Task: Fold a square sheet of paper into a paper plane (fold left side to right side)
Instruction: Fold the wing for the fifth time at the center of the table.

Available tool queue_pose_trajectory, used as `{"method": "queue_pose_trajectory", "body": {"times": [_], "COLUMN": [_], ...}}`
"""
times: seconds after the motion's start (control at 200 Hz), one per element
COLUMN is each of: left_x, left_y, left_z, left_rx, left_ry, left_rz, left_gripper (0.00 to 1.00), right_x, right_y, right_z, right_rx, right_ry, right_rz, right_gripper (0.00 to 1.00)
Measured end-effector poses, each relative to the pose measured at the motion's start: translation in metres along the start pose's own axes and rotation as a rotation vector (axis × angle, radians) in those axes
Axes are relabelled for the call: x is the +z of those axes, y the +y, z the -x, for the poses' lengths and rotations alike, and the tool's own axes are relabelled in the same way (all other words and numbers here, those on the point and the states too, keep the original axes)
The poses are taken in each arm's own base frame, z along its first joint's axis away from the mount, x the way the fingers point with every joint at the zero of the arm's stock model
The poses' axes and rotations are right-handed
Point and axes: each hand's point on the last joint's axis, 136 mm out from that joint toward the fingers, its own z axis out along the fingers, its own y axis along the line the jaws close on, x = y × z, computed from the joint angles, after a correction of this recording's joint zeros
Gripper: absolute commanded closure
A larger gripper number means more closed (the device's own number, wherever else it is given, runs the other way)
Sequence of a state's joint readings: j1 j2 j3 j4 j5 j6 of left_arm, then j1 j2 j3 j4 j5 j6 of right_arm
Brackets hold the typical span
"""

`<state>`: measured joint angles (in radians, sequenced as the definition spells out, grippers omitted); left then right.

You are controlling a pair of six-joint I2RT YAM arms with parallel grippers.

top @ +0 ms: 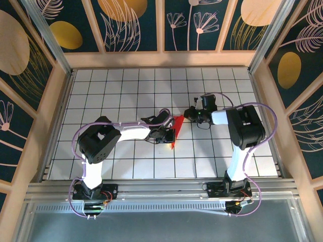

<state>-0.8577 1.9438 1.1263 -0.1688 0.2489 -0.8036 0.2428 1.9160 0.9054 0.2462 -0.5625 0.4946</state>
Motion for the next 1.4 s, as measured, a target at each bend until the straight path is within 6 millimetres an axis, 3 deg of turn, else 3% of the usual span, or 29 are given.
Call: {"method": "queue_pose_trajectory", "body": {"times": [0.255, 0.38, 0.48, 0.651, 0.776, 0.901, 1.181, 1.401], "left_x": [0.0, 0.0, 0.0, 0.0, 0.0, 0.0, 0.0, 0.0], "left_y": [0.0, 0.0, 0.0, 0.0, 0.0, 0.0, 0.0, 0.0], "left_z": [0.0, 0.0, 0.0, 0.0, 0.0, 0.0, 0.0, 0.0], "left_rx": [0.0, 0.0, 0.0, 0.0, 0.001, 0.001, 0.001, 0.002], "left_ry": [0.0, 0.0, -0.001, -0.001, -0.002, -0.003, -0.004, -0.005], "left_rz": [0.0, 0.0, 0.001, 0.001, 0.002, 0.003, 0.003, 0.004], "left_gripper": [1.0, 1.0, 1.0, 1.0, 1.0, 1.0, 1.0, 1.0], "right_x": [0.0, -0.008, -0.02, -0.044, -0.04, -0.03, -0.014, -0.007], "right_y": [-0.007, -0.016, -0.01, 0.024, 0.046, 0.05, 0.058, 0.047], "right_z": [0.019, 0.031, 0.03, -0.005, -0.047, -0.081, -0.103, -0.108], "right_rx": [0.011, 0.017, 0.013, -0.008, 0.002, 0.044, 0.085, 0.103], "right_ry": [-0.002, -0.035, -0.049, -0.041, 0.026, 0.096, 0.145, 0.157], "right_rz": [-0.016, -0.048, -0.045, 0.011, 0.067, 0.077, 0.096, 0.067], "right_gripper": [1.0, 1.0, 1.0, 1.0, 1.0, 1.0, 1.0, 1.0]}}
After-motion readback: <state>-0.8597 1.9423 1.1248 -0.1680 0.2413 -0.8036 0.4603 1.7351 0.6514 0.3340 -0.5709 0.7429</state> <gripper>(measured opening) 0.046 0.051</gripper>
